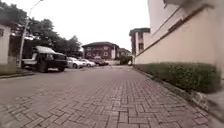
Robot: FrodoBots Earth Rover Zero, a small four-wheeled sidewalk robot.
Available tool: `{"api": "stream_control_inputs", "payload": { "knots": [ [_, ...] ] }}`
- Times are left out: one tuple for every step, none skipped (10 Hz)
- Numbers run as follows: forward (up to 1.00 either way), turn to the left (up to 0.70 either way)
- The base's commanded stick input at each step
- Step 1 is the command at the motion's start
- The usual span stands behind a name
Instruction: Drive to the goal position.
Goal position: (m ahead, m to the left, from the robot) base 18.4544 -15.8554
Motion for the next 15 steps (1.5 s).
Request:
{"api": "stream_control_inputs", "payload": {
  "knots": [
    [0.70, 0.00],
    [0.70, 0.00],
    [0.70, 0.00],
    [0.70, 0.00],
    [0.70, 0.00],
    [0.70, 0.00],
    [0.70, 0.00],
    [0.70, 0.00],
    [0.70, 0.00],
    [0.70, 0.00],
    [0.70, 0.00],
    [0.70, 0.00],
    [0.70, 0.00],
    [0.70, 0.00],
    [0.70, 0.00]
  ]
}}
